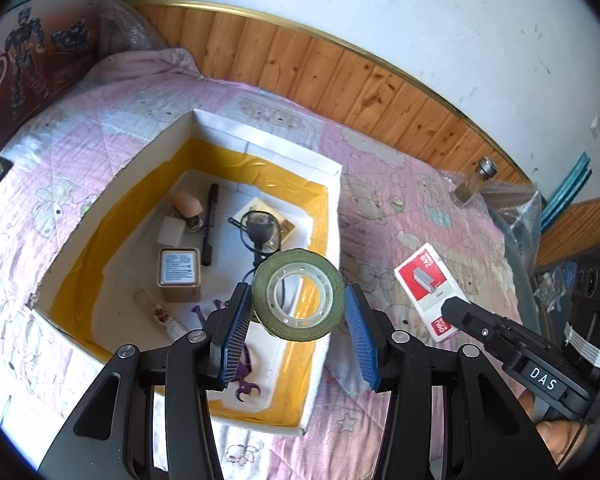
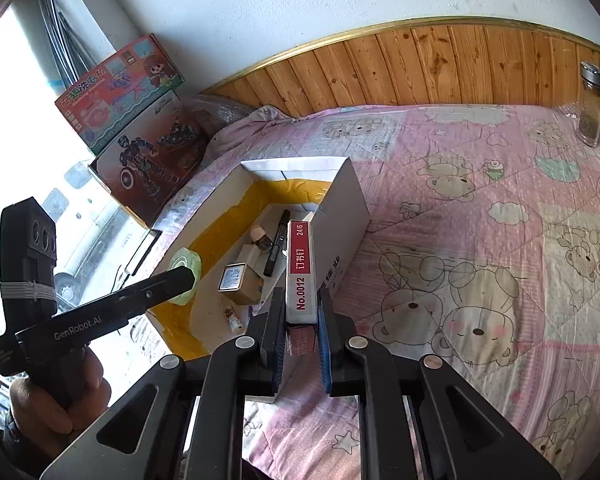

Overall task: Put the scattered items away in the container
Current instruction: 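Carry the green tape in the left tool and staple box in the right tool to the box, then lower both tools into the box and open them to drop tape and staple box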

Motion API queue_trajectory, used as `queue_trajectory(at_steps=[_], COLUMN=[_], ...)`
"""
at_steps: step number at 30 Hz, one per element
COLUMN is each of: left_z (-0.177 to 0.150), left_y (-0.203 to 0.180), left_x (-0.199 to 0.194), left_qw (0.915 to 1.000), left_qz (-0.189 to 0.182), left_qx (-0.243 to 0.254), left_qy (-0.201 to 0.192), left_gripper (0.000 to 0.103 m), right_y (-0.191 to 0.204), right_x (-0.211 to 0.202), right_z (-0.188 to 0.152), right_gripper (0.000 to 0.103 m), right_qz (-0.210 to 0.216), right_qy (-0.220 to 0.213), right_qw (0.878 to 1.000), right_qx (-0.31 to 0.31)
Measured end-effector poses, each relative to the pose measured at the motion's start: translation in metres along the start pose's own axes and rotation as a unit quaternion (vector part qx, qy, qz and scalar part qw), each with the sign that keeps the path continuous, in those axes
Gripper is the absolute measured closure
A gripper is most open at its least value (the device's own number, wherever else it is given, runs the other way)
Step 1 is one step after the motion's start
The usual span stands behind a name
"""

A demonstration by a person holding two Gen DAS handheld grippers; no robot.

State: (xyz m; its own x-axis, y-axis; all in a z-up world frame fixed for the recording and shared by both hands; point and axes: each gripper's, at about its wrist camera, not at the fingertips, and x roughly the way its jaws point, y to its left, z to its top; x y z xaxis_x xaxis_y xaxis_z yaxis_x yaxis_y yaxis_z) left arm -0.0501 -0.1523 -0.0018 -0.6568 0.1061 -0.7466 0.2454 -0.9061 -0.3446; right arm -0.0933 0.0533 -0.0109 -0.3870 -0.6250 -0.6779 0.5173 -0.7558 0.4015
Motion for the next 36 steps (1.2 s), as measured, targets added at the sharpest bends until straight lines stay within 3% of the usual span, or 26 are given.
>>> queue_trajectory(at_steps=[16,22,36], left_z=[0.016,0.012,-0.001], left_y=[0.064,0.077,0.068], left_x=[-0.005,0.007,0.044], left_qw=[0.9983,0.998,0.9963], left_qz=[0.028,0.034,0.002], left_qx=[-0.048,-0.052,-0.031], left_qy=[-0.013,0.01,0.08], left_gripper=[0.054,0.054,0.054], right_y=[0.054,0.07,0.081], right_x=[0.04,0.063,0.126], right_z=[0.021,0.026,0.048], right_gripper=[0.088,0.088,0.088], right_qz=[0.025,0.031,0.014], right_qy=[0.025,0.042,0.088], right_qw=[0.998,0.996,0.991], right_qx=[-0.057,-0.078,-0.102])
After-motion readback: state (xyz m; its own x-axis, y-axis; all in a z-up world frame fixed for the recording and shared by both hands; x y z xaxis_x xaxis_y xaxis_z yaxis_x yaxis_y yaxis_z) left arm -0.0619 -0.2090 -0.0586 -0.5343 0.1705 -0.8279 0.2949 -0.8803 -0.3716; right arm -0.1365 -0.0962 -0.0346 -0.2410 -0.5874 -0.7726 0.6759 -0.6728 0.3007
